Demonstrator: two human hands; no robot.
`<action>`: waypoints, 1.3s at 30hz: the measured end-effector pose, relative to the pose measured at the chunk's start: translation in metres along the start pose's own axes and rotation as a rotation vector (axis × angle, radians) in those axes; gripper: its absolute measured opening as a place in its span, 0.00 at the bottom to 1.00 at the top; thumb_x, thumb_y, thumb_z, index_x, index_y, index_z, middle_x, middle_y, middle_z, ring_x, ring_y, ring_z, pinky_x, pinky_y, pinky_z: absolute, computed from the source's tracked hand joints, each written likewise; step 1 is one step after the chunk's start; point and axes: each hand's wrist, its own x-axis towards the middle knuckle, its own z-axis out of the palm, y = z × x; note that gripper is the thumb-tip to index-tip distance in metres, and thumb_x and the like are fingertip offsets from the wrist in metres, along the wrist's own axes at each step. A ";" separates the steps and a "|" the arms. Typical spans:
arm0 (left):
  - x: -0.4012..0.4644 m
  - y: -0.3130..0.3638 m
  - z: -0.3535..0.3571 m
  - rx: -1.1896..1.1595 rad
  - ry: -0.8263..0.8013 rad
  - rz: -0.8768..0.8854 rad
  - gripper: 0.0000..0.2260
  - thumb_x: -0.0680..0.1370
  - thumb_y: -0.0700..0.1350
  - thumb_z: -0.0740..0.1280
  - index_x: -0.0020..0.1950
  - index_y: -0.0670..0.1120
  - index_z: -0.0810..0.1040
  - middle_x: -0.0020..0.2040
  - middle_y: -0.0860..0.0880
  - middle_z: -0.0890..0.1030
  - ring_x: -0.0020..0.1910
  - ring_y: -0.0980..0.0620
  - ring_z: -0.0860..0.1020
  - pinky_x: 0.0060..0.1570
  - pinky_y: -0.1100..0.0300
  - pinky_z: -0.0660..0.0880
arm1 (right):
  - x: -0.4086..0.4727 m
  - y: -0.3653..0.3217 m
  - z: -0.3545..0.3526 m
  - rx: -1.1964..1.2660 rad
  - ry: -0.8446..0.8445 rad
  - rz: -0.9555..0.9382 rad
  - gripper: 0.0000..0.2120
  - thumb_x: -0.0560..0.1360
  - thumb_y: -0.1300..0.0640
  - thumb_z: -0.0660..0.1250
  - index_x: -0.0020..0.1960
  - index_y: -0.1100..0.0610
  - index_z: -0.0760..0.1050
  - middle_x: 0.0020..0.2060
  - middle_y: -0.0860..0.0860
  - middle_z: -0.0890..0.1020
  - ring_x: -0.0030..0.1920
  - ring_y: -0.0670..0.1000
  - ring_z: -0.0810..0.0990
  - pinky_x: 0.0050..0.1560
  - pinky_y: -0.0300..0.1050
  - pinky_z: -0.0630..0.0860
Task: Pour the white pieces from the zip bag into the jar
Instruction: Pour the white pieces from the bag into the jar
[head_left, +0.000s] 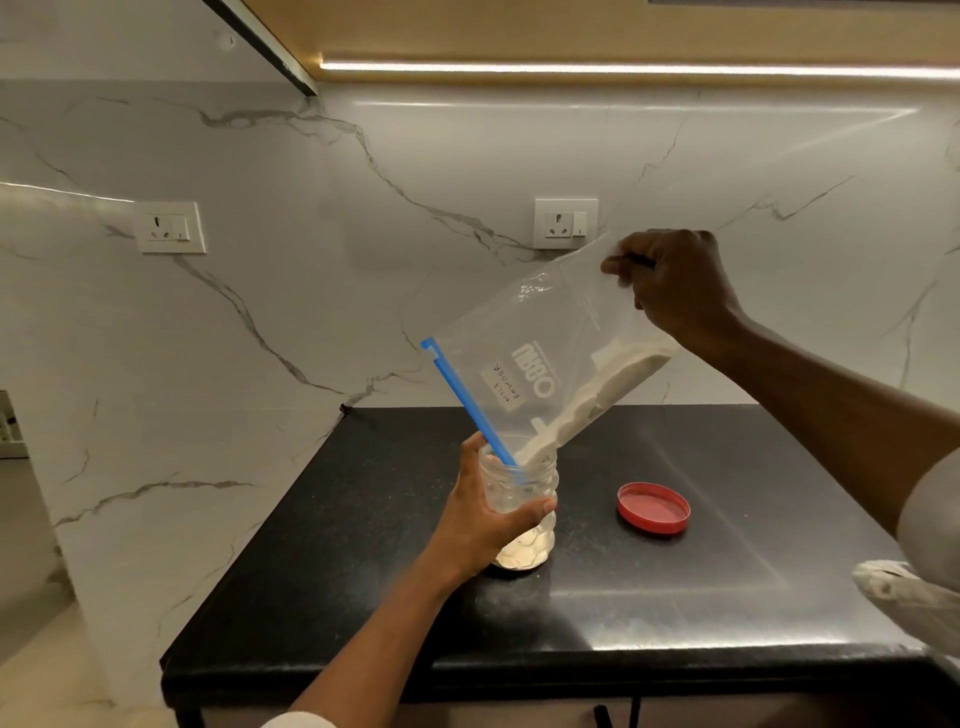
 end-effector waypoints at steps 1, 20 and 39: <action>0.000 0.000 0.000 -0.001 0.002 0.004 0.41 0.65 0.64 0.75 0.66 0.72 0.49 0.63 0.71 0.64 0.61 0.70 0.71 0.53 0.72 0.70 | 0.000 0.001 0.001 0.000 0.009 0.004 0.08 0.76 0.68 0.65 0.47 0.65 0.83 0.37 0.55 0.83 0.27 0.42 0.76 0.31 0.35 0.78; -0.001 0.001 0.000 -0.001 0.007 0.013 0.40 0.65 0.63 0.76 0.65 0.72 0.51 0.59 0.78 0.62 0.61 0.74 0.68 0.51 0.75 0.70 | 0.003 0.002 -0.004 -0.009 0.024 0.013 0.07 0.76 0.68 0.66 0.49 0.64 0.83 0.38 0.51 0.83 0.27 0.36 0.75 0.36 0.29 0.76; -0.004 0.000 0.002 -0.009 0.025 0.031 0.39 0.67 0.59 0.77 0.66 0.69 0.53 0.65 0.67 0.64 0.65 0.61 0.71 0.61 0.65 0.69 | 0.001 0.000 -0.017 -0.047 0.045 -0.038 0.07 0.76 0.66 0.67 0.48 0.65 0.83 0.39 0.56 0.83 0.31 0.40 0.74 0.40 0.34 0.75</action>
